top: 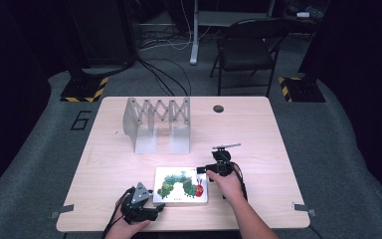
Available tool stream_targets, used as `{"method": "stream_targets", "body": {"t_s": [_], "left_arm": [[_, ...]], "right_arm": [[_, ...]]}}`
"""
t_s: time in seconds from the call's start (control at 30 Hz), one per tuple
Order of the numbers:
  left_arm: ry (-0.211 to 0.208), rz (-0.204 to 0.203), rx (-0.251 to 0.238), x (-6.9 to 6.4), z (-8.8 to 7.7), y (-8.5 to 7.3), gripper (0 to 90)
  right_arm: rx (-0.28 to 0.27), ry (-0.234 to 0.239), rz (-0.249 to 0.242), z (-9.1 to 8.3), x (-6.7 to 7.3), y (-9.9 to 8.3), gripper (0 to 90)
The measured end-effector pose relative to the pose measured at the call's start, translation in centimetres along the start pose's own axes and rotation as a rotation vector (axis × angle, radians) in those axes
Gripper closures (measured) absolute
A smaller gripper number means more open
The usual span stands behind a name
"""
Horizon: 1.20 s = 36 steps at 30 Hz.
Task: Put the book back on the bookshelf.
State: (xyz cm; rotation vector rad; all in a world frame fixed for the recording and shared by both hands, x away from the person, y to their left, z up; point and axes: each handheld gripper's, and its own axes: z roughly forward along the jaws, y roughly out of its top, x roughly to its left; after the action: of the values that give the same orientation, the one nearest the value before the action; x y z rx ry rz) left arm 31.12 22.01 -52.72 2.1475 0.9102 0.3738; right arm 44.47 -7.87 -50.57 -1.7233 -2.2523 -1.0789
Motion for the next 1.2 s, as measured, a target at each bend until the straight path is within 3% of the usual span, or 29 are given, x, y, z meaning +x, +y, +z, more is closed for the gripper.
{"method": "stream_targets", "body": {"t_s": [0.03,0.23,0.73,1.07,1.2], "left_arm": [[0.009,0.018,0.001,-0.01,0.02,0.03,30.0],[0.006,0.013,0.001,-0.01,0.01,0.03,29.9],[0.010,0.031,0.019,-0.38,0.15,0.12,24.4],[0.016,0.020,0.008,-0.49,0.26,0.09,24.2],[0.017,0.017,0.006,-0.52,0.27,0.07,24.1]], "right_arm": [[0.000,0.002,0.005,-0.01,-0.02,0.00,50.7],[-0.008,0.017,0.043,-0.05,-0.30,-0.01,53.0],[-0.029,0.042,0.067,-0.58,-0.40,0.00,55.7],[-0.031,0.032,0.066,-0.62,-0.18,-0.01,55.7],[-0.011,0.012,0.042,-0.27,-0.19,-0.03,54.9]]}}
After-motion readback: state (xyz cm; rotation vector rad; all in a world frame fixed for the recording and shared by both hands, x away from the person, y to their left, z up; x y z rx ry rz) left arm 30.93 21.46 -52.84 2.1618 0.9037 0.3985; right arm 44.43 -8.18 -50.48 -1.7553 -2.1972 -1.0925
